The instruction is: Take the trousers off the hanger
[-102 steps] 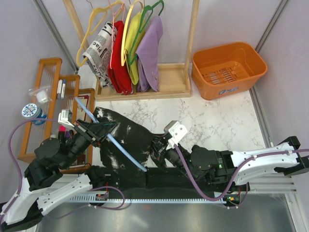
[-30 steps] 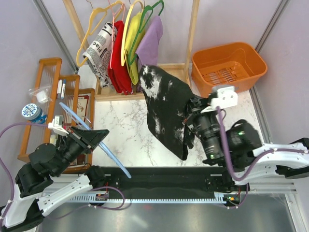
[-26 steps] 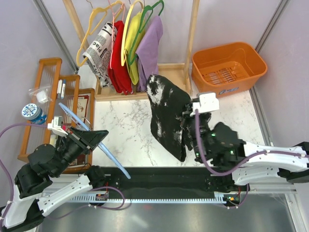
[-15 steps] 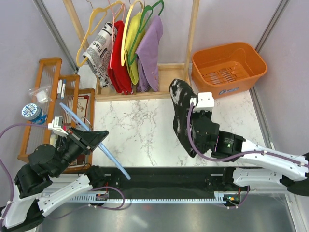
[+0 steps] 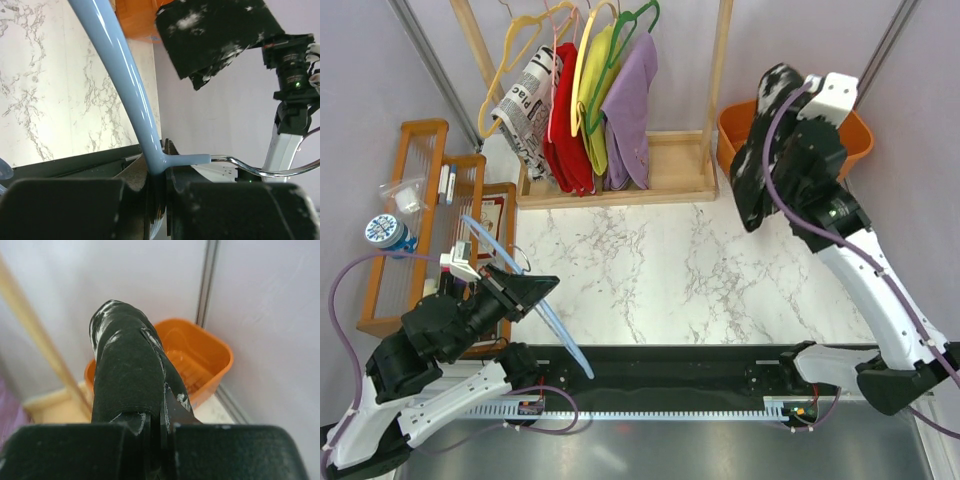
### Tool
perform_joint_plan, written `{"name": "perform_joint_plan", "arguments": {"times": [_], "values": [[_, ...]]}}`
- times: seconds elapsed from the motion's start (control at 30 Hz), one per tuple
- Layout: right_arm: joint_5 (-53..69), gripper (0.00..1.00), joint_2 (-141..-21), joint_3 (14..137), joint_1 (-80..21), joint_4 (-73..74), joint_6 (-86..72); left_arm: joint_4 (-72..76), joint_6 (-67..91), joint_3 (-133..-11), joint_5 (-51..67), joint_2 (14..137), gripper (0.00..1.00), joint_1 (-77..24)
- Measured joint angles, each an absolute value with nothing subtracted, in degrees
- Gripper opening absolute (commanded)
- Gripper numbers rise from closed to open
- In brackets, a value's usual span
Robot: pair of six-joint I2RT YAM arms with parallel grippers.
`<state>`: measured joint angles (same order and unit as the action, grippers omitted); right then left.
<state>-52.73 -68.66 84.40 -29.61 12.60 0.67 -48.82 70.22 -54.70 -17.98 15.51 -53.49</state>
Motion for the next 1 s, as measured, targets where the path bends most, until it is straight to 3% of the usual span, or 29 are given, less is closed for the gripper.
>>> {"name": "perform_joint_plan", "arguments": {"times": [0.27,0.53,0.73,1.0], "values": [[-43.0,0.0,-81.1,99.1,-13.8,9.0,0.9,-47.9,70.2,-52.3,-18.1,16.0,0.02,-53.5],[-31.0,0.0,-94.7,103.2,-2.0,4.5,-2.2,-47.8,69.6,-52.3,-19.9,17.0,0.02,-53.5],[-26.5,0.0,-106.2,112.3,0.7,3.8,-2.8,-47.9,66.2,-53.1,-22.9,18.5,0.02,-53.5],[-19.6,0.0,-112.6,119.1,5.6,0.0,-3.3,-47.4,61.7,-54.8,-25.1,24.1,0.02,-53.5]]}}
